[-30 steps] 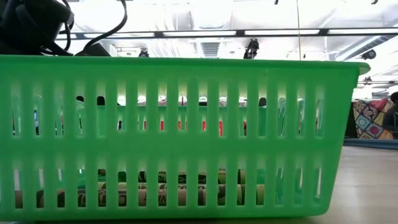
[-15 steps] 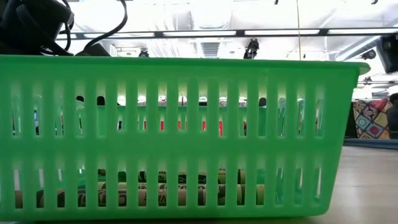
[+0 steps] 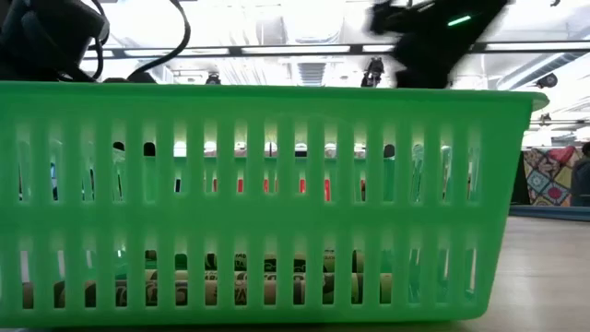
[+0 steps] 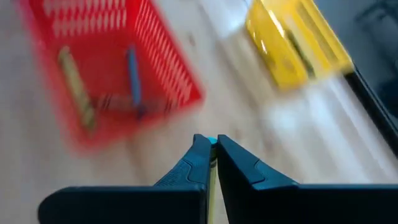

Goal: Sort crayons
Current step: Put the green crayon into the red bin, then put the brown crayon into the yellow bin

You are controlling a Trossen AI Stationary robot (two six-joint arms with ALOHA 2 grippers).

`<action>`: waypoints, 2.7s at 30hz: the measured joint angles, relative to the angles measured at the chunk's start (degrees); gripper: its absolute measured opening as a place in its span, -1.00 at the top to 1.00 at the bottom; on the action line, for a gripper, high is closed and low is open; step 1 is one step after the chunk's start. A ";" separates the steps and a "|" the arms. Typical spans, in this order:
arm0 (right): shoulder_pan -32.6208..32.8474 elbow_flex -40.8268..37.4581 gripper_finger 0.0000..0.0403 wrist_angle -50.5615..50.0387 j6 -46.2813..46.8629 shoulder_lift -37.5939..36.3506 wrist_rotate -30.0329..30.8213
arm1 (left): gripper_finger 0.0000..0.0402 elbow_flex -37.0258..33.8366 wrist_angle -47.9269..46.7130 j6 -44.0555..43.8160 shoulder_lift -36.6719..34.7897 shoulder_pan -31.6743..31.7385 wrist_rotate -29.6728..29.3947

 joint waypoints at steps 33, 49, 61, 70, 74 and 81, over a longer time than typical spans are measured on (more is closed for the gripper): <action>-22.11 -3.37 0.27 39.11 -23.45 0.76 -51.58 | 0.53 16.70 -58.83 -1.66 -19.06 1.88 -3.11; -25.19 1.76 0.02 35.51 -28.52 -6.73 -50.96 | 0.53 15.64 -74.07 -4.50 -18.66 -0.41 13.56; -27.07 1.56 0.14 37.23 -31.42 -5.62 -49.46 | 0.54 6.34 -72.48 -8.81 -19.04 -0.37 13.19; -27.03 1.56 0.22 36.74 -30.02 -5.62 -49.50 | 0.90 4.81 -67.50 -7.41 -19.04 -0.37 12.91; -27.05 1.56 0.28 36.07 -29.27 -5.62 -49.48 | 0.95 4.71 -66.73 -8.31 -19.50 -0.39 10.90; -27.79 1.48 0.36 25.92 -33.61 -5.52 -39.30 | 0.99 8.45 -67.80 -4.66 -22.54 3.67 0.69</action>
